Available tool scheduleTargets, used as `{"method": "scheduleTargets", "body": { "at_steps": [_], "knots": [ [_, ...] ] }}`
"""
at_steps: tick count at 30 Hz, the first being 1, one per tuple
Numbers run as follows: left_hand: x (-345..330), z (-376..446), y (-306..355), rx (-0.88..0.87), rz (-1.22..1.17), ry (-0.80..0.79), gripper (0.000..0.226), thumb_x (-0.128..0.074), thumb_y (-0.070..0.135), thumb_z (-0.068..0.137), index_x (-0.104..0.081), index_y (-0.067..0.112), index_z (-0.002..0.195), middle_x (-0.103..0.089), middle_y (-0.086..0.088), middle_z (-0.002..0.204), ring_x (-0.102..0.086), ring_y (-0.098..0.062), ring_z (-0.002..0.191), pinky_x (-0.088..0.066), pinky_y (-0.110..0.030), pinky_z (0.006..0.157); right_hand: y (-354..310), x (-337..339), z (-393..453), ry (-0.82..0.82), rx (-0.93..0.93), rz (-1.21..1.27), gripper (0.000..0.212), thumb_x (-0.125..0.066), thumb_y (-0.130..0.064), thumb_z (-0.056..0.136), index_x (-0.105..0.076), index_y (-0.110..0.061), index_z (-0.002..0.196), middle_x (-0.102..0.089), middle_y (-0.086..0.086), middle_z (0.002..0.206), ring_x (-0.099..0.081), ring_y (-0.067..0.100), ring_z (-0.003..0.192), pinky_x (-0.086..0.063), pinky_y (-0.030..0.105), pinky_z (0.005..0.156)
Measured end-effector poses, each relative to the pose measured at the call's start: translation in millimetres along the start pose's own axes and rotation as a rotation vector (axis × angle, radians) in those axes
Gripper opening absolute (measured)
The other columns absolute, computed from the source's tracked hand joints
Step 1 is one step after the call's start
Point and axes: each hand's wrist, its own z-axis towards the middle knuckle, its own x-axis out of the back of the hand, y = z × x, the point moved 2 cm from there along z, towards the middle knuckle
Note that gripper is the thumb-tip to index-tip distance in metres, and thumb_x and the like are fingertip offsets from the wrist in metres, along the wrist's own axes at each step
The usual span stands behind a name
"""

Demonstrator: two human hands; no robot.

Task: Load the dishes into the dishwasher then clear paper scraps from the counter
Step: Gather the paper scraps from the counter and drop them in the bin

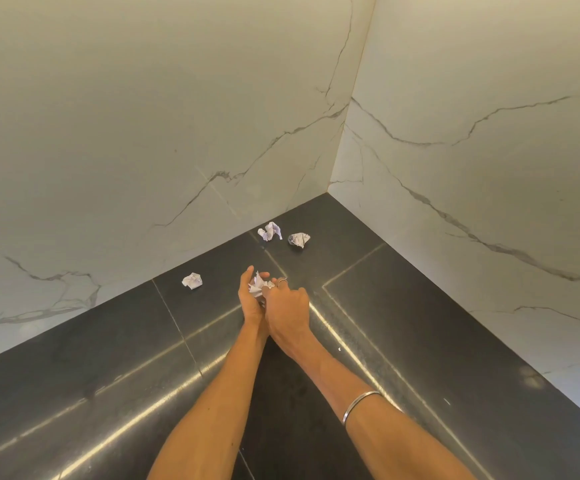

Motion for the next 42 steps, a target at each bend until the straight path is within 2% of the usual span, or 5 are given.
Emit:
{"method": "scheduleTargets", "body": {
  "at_steps": [14,17,27,33,42],
  "knots": [
    [-8.5,30.1,3.3,0.09,0.086,0.073,0.022,-0.073,0.03,0.074,-0.056,0.016,0.074,-0.061,-0.006,0.076,-0.065,-0.022,0.071,-0.053,-0.035,0.076,18.0,20.5,41.6,-0.255,0.219,0.156,0.022,-0.053,-0.012,0.09,-0.065,-0.006,0.108,-0.06,0.012,0.108,-0.056,0.03,0.103,-0.047,0.037,0.074],
    [-5.9,37.8,2.4,0.091,-0.002,0.116,0.014,-0.069,0.028,0.082,-0.059,0.018,0.078,-0.061,-0.001,0.069,-0.058,-0.015,0.05,-0.048,-0.02,0.045,36.6,29.3,70.6,-0.323,0.05,0.426,0.013,-0.055,-0.017,0.085,-0.068,-0.014,0.086,-0.07,0.005,0.089,-0.067,0.029,0.088,-0.054,0.035,0.074],
    [-11.7,25.3,0.7,0.068,-0.054,0.09,0.009,-0.054,0.026,0.098,-0.06,0.02,0.094,-0.049,0.0,0.066,-0.04,-0.007,0.04,-0.023,-0.014,0.031,73.5,-8.6,116.4,-0.11,-0.072,0.374,0.075,-0.064,0.002,0.084,-0.033,-0.015,0.15,-0.019,0.012,0.16,-0.017,0.031,0.148,-0.039,0.044,0.107],
    [-10.0,27.0,-3.5,0.054,-0.042,0.098,0.012,-0.061,0.027,0.093,-0.059,0.019,0.085,-0.051,0.0,0.067,-0.042,-0.008,0.041,-0.024,-0.015,0.033,75.4,-23.9,115.9,-0.139,-0.075,0.327,0.054,-0.063,-0.003,0.084,-0.044,-0.017,0.133,-0.036,0.014,0.14,-0.052,0.034,0.107,-0.048,0.042,0.086],
    [-4.0,27.1,-6.7,0.02,-0.027,0.038,0.012,-0.064,0.03,0.092,-0.061,0.019,0.088,-0.052,0.0,0.068,-0.043,-0.008,0.044,-0.025,-0.015,0.033,76.9,-28.1,136.1,-0.003,-0.124,0.271,0.03,-0.061,-0.018,0.092,-0.052,-0.007,0.119,-0.048,0.018,0.128,-0.055,0.034,0.106,-0.05,0.039,0.085]
  ]
}}
